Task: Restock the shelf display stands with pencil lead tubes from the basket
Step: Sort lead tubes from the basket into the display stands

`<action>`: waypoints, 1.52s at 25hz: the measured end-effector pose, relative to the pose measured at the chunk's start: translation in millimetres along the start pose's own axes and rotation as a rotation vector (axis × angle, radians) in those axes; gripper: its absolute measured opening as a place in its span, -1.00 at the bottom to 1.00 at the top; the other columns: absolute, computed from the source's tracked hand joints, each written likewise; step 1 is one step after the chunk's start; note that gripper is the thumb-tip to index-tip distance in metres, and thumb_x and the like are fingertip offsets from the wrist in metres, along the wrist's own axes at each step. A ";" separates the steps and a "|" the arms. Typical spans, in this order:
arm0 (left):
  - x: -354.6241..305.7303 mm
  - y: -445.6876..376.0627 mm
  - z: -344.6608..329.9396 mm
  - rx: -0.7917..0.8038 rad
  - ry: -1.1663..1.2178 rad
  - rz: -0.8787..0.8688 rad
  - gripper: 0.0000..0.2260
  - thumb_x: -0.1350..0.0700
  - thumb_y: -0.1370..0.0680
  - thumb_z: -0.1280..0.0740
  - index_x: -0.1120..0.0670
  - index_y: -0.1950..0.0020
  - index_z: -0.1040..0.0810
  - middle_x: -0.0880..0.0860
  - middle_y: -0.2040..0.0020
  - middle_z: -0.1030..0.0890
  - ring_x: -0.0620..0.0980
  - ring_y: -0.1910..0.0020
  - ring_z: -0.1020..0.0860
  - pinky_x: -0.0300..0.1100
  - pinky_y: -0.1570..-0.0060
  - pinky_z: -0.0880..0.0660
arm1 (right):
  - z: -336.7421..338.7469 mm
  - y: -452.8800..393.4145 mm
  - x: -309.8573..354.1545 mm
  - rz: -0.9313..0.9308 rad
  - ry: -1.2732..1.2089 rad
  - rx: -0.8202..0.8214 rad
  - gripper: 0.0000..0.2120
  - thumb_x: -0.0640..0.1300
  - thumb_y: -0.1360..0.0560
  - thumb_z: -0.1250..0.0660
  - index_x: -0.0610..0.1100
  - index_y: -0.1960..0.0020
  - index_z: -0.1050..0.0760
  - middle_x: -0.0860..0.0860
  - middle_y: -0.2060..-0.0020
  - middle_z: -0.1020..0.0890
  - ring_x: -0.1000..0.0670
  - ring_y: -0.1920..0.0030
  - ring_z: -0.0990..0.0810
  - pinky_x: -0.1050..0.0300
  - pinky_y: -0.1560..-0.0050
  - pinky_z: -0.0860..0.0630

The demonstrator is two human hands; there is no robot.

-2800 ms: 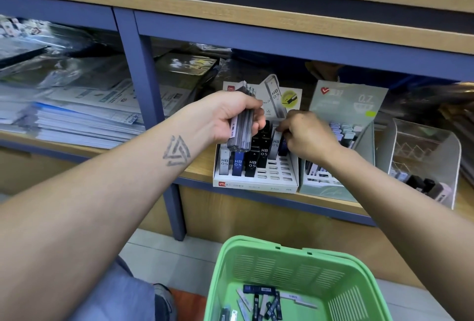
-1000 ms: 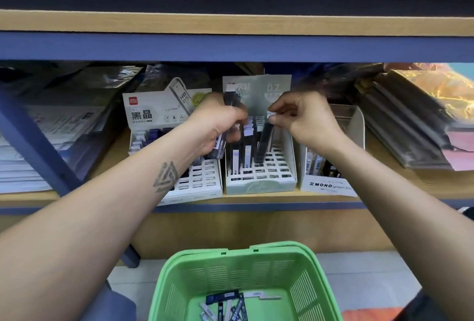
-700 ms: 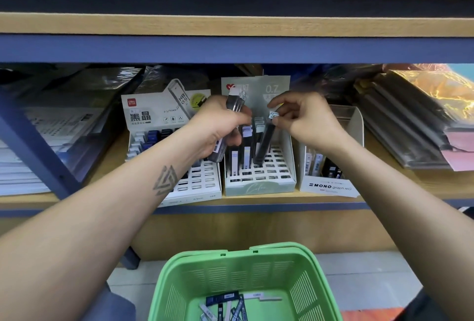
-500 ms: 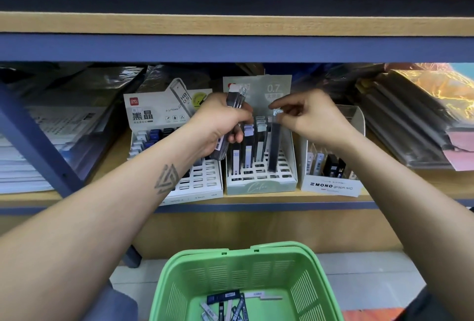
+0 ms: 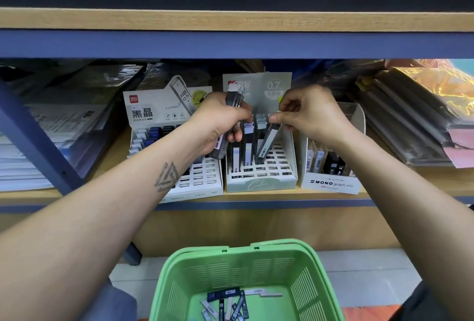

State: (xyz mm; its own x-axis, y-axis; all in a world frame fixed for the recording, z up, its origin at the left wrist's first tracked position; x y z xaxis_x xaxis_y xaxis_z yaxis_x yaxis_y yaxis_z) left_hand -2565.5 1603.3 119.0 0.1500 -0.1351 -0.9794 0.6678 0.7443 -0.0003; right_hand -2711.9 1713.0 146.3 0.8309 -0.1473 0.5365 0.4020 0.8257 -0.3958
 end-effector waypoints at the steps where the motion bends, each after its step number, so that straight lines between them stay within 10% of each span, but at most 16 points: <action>1: 0.9 -0.2 -0.7 0.009 -0.007 0.002 -0.96 0.33 -0.56 -0.35 0.22 0.05 -0.55 0.36 -0.02 -0.67 -0.04 0.58 -0.44 -0.27 0.58 -0.28 | 0.0 -0.2 -0.6 -0.005 -0.002 0.000 -0.75 0.00 -0.38 -0.60 -0.10 0.25 -0.59 0.01 0.44 -0.65 0.05 0.38 -0.65 0.00 0.24 -0.65; 11: 1.6 -1.7 -1.2 0.018 -0.029 -0.008 -0.95 0.33 -0.57 -0.34 0.21 0.06 -0.55 0.32 0.03 -0.69 -0.05 0.59 -0.45 -0.26 0.59 -0.29 | -4.8 0.5 6.9 0.030 0.033 0.128 -0.73 0.01 -0.35 -0.62 -0.10 0.28 -0.58 0.01 0.42 -0.64 0.00 0.34 -0.62 0.12 0.28 -0.52; 19: 2.6 -3.3 1.7 -0.027 -0.028 -0.018 -0.92 0.34 -0.55 -0.35 0.21 0.11 -0.53 0.03 0.48 -0.56 -0.02 0.61 -0.45 -0.27 0.62 -0.26 | -27.7 -4.4 26.3 0.163 0.279 0.172 -0.73 -0.01 -0.43 -0.55 -0.12 0.23 -0.53 -0.02 0.30 -0.56 -0.10 0.21 -0.55 0.11 0.29 -0.37; 26: 4.7 -2.6 1.0 -0.017 -0.004 0.026 -0.95 0.33 -0.56 -0.35 0.22 0.06 -0.55 0.17 0.29 -0.60 -0.03 0.60 -0.46 -0.29 0.62 -0.29 | -37.1 5.2 21.0 0.200 0.315 0.125 -0.86 -0.16 -0.58 -0.38 -0.13 -0.12 -0.64 -0.14 0.03 -0.67 -0.20 -0.04 -0.62 -0.05 -0.03 -0.58; 33: 0.7 -0.8 1.1 -0.010 0.030 0.000 -0.95 0.34 -0.56 -0.37 0.22 0.07 -0.54 0.14 0.33 -0.59 -0.04 0.60 -0.44 -0.30 0.61 -0.27 | -32.2 12.4 18.7 0.186 0.353 0.064 -0.87 -0.10 -0.56 -0.37 -0.02 -0.04 -0.69 0.00 -0.01 -0.65 -0.13 0.01 -0.61 -0.07 0.03 -0.58; 38: 1.8 14.1 -17.5 0.315 0.163 0.136 -0.93 0.37 -0.57 -0.36 0.23 0.03 -0.56 0.17 0.26 -0.59 -0.07 0.44 -0.49 -0.30 0.50 -0.42 | -19.3 4.8 10.2 -0.071 -0.382 -0.009 -0.88 -0.08 -0.56 -0.38 0.05 -0.04 -0.67 0.10 0.11 -0.72 0.09 0.12 -0.65 0.09 0.08 -0.54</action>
State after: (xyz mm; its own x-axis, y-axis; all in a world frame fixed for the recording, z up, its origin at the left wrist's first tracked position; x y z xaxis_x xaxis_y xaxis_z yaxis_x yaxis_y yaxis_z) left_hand -2568.6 1625.0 113.7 0.1517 0.0761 -0.9855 0.8450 0.5072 0.1692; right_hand -2694.1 1705.0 135.5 0.5984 0.0112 0.8011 0.4579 0.8157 -0.3534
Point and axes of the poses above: each hand's wrist, its own y-axis away from the middle knuckle, its own z-axis out of the back of the hand, x = y × z, the point moved 7 cm from there along -y, towards the middle knuckle
